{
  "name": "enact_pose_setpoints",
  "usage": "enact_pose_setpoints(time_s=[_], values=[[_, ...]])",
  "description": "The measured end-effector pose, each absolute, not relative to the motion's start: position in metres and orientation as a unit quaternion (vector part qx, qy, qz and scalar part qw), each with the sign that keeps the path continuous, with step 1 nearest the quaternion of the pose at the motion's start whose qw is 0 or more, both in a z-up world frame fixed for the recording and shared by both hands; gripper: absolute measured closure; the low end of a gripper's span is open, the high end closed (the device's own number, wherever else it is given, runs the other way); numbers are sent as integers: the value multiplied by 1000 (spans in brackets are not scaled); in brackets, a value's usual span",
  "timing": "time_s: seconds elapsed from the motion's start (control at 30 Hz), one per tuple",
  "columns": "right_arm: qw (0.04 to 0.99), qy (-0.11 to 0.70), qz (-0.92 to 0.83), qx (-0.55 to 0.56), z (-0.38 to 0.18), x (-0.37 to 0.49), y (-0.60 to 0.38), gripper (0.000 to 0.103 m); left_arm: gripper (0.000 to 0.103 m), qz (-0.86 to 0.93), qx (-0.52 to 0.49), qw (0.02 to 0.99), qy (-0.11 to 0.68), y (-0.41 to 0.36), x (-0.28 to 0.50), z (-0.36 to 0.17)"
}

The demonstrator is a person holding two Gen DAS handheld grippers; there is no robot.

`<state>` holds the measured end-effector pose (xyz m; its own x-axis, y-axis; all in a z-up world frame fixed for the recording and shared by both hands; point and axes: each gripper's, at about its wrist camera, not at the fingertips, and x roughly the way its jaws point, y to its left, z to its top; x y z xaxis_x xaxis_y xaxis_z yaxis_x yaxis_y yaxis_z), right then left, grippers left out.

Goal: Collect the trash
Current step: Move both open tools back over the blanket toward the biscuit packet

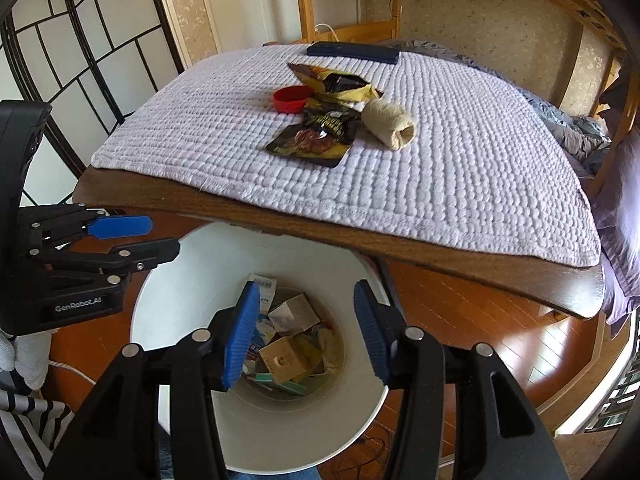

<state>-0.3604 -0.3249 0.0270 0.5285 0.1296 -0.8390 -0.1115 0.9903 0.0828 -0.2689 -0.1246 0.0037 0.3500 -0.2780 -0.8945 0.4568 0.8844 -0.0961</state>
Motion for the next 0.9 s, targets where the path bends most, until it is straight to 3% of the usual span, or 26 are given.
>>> enact_pose_setpoints(time_s=[0.13,0.2,0.33,0.37,0.5,0.9], values=[[894,446,49,10,40,-351,-341,40,46,-230,82,831,499,-122,-253,22],[895,444,45,14,45,-341,-349,40,38,-233,86,841,481,-123,-242,33],[899,436,40,14,52,-324,-357,40,32,-247,98,851,453,-134,-219,53],[900,435,40,15,53,-319,-358,40,24,-248,107,853,446,-139,-213,56],[899,436,44,15,52,-297,-359,38,18,-265,127,854,430,-157,-189,64],[906,422,23,-5,53,-265,-363,31,17,-275,165,859,400,-192,-150,79]])
